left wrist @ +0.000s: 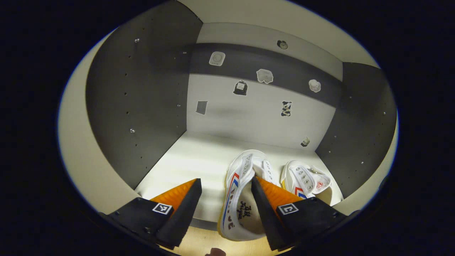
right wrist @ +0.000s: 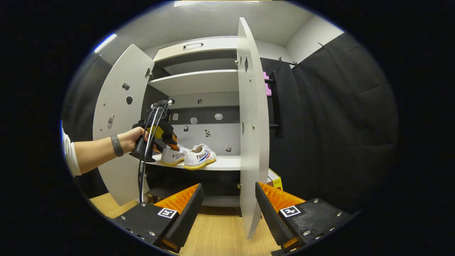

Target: Grab one shoe with the right hand and put it into the shoe cabinet, grab the other shoe with the left hand and put it into the shoe cabinet; then close the right door with the right hand and the left door with the left hand.

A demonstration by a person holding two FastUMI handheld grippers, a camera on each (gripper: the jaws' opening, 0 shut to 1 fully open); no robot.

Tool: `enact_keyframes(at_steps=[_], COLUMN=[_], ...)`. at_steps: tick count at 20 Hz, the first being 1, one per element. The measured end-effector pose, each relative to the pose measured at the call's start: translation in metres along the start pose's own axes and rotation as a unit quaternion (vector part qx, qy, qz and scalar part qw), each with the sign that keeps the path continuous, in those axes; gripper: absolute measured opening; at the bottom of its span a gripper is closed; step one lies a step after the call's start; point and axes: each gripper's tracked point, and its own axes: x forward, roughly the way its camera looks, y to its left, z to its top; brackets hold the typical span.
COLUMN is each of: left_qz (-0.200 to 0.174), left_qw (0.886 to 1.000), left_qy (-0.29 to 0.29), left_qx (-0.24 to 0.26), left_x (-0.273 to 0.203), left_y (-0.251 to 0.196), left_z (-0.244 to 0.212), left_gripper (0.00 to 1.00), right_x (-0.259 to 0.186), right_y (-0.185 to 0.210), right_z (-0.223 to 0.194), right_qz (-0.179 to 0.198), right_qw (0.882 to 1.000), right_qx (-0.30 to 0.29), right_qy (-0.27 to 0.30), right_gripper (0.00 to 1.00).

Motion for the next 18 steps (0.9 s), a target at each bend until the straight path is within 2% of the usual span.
enact_keyframes(at_steps=[2, 6, 7, 9, 12, 14, 18], left_qz=[-0.008, -0.045, -0.052, -0.064, -0.055, -0.042, -0.029], left_qw=[0.999, 0.991, 0.989, 0.983, 0.973, 0.967, 0.965], left_qy=[-0.043, -0.12, -0.136, -0.162, -0.207, -0.235, -0.245], left_qx=[0.011, 0.026, 0.033, 0.049, 0.086, 0.091, 0.085], left_x=[-0.031, -0.102, -0.119, -0.154, -0.197, -0.224, -0.254], left_y=[-0.001, -0.012, -0.014, -0.015, -0.004, 0.003, 0.012], left_z=[0.011, 0.037, 0.041, 0.039, 0.027, 0.008, -0.051], left_gripper=[0.98, 0.97, 0.99, 0.97, 0.97, 0.97, 0.94], right_x=[0.001, 0.003, 0.004, 0.007, 0.008, 0.009, 0.004], right_y=[0.004, 0.014, 0.016, 0.021, 0.032, 0.038, 0.046], right_z=[0.0, 0.004, 0.006, 0.009, 0.012, 0.011, 0.007], right_qz=[0.008, 0.027, 0.03, 0.034, 0.05, 0.057, 0.065], right_qw=[1.0, 1.0, 0.999, 0.999, 0.998, 0.998, 0.997], right_qx=[0.004, 0.015, 0.015, 0.015, 0.024, 0.031, 0.034], right_qy=[0.0, -0.002, -0.004, -0.009, -0.013, -0.012, -0.011], right_gripper=[0.89, 0.89, 0.89, 0.89, 0.89, 0.89, 0.89])
